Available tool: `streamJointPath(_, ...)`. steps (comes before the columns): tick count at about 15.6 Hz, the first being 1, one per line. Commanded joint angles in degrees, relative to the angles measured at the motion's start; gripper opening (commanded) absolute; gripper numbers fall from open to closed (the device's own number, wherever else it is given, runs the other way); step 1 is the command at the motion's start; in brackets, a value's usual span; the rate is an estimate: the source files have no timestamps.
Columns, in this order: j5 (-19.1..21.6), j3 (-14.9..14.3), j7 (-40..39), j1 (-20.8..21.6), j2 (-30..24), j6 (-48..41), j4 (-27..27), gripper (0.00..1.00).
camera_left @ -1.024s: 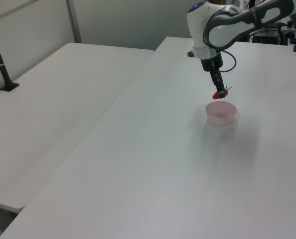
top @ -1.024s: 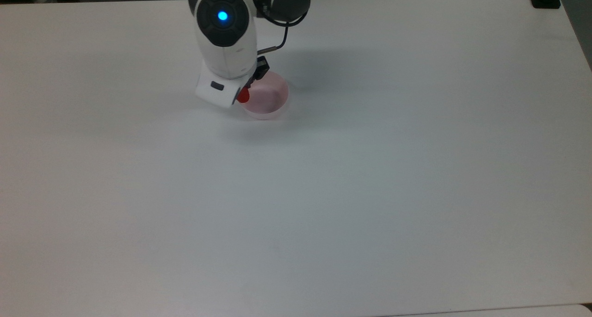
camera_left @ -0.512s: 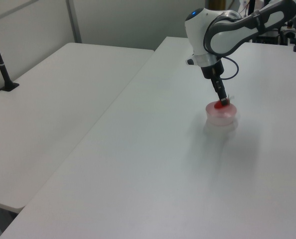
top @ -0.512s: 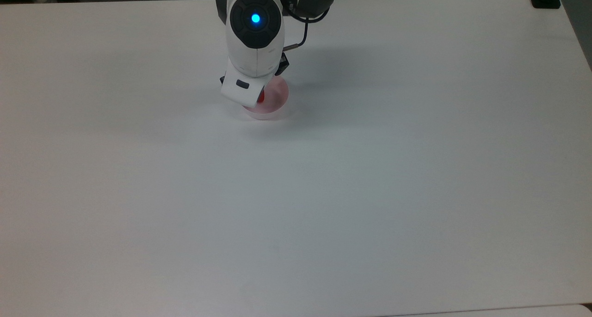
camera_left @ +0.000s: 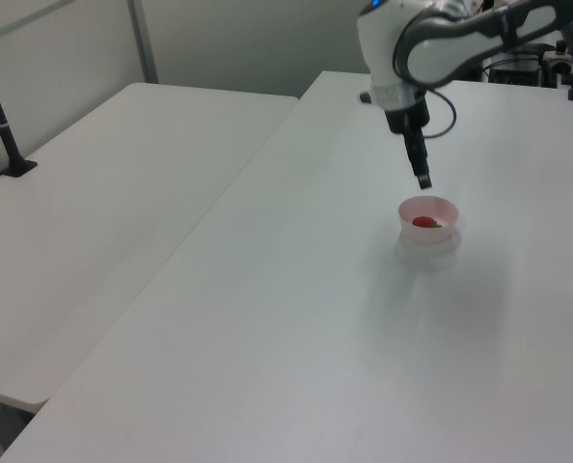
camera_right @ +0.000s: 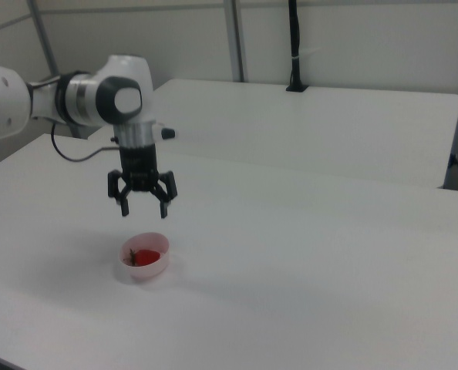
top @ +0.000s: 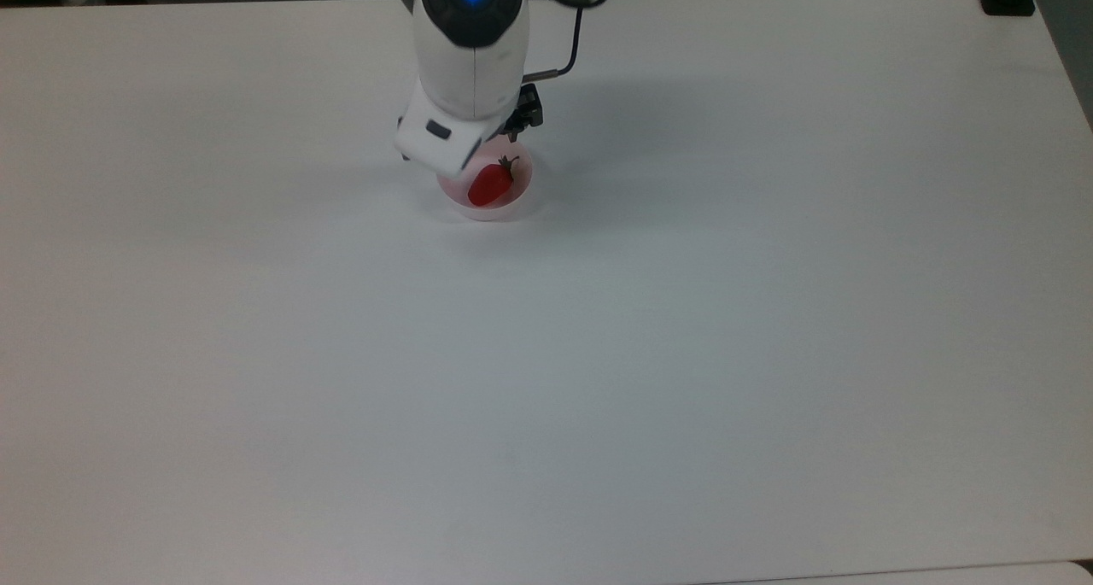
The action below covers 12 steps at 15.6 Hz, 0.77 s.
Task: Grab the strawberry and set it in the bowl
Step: 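Open the gripper to drop the strawberry and raise it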
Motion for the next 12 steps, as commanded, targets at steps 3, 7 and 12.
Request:
streamJointPath(3, -0.5, 0.14, 15.68, -0.48, -7.01, -2.65, 3.94, 1.0)
streamJointPath(7, -0.32, 0.05, 20.36, -3.55, -13.51, -3.18, 3.5, 1.0)
streamJointPath(12, -0.32, -0.3, 20.09, -4.52, -14.67, -3.09, 3.68, 1.0)
